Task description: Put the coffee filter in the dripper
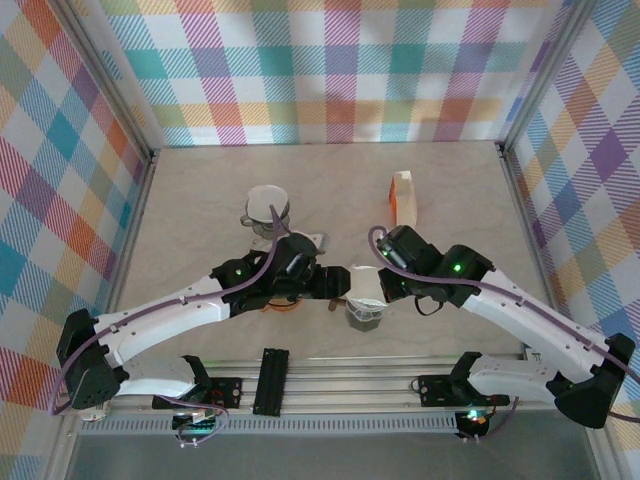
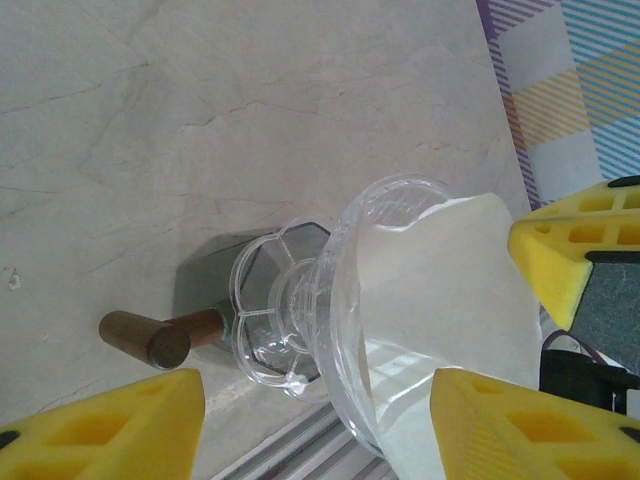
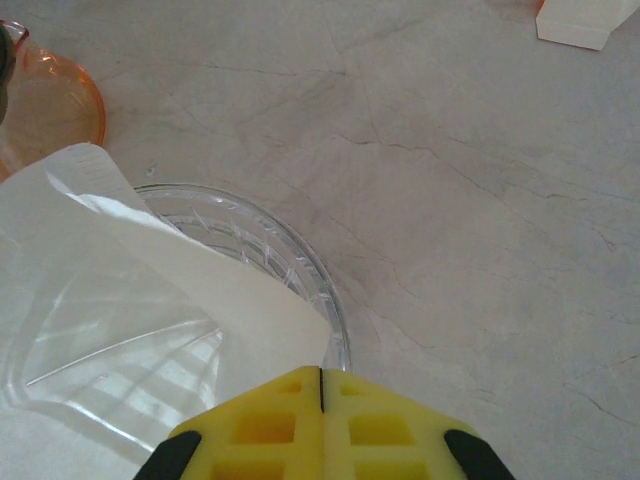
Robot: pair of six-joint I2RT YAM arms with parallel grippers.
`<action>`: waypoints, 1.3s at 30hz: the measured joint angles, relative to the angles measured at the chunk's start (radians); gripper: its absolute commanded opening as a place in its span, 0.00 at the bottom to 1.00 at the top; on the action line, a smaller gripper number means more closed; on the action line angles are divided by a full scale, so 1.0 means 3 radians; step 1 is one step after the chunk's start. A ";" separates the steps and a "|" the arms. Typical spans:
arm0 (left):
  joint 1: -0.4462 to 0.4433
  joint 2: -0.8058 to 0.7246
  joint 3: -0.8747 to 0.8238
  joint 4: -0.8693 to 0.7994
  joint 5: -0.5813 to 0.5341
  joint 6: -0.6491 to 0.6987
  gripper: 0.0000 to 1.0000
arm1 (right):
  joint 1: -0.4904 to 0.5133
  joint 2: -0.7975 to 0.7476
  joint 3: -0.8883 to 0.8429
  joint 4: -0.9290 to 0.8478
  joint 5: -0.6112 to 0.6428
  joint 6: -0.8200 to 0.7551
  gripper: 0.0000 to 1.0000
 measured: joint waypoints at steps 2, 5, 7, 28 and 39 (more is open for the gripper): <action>-0.0005 0.0024 -0.0019 0.0033 0.0010 -0.0011 0.58 | 0.0022 0.0018 0.0000 -0.0003 0.0033 -0.0001 0.07; -0.0023 0.0064 -0.0025 0.0055 0.0033 -0.0029 0.50 | 0.0048 0.0047 0.0001 -0.0013 0.0065 -0.0001 0.07; -0.0031 0.0086 -0.0029 0.0093 0.0036 -0.0036 0.49 | 0.0056 0.0053 0.0001 -0.0014 0.0086 0.0000 0.10; -0.0038 0.0151 -0.0070 0.0172 0.0058 -0.0036 0.51 | -0.0020 0.0117 -0.0072 0.0102 -0.0103 0.0024 0.79; -0.0038 0.0177 -0.0069 0.0187 0.0072 -0.0037 0.51 | -0.0267 0.0172 -0.0375 0.0282 -0.0417 0.0029 0.78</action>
